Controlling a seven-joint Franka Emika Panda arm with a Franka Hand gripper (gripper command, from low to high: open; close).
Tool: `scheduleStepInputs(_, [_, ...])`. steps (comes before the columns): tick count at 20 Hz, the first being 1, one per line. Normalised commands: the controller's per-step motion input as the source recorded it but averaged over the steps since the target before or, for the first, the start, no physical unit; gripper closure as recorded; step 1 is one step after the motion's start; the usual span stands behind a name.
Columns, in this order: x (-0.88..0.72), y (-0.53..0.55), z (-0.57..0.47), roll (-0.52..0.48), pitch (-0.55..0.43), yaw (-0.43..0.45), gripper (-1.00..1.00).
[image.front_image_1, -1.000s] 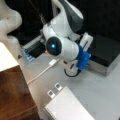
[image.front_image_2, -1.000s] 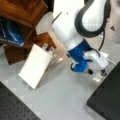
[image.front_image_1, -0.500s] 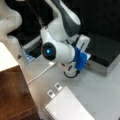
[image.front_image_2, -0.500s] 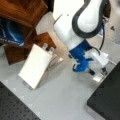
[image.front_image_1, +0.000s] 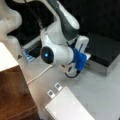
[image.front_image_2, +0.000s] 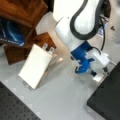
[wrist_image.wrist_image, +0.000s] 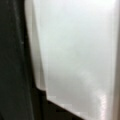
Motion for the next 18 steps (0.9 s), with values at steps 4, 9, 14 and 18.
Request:
scheduleStepInputs(4, [-0.01, -0.08, -0.13, 0.231, -0.073, -0.101, -1.00])
scheduleStepInputs(9, [0.01, -0.07, -0.14, 0.205, -0.059, -0.108, 1.00])
scheduleStepInputs(14, [0.04, -0.07, -0.13, 0.191, -0.064, -0.119, 1.00])
scheduleStepInputs(18, [0.06, -0.09, -0.14, 0.191, -0.069, -0.120, 1.00])
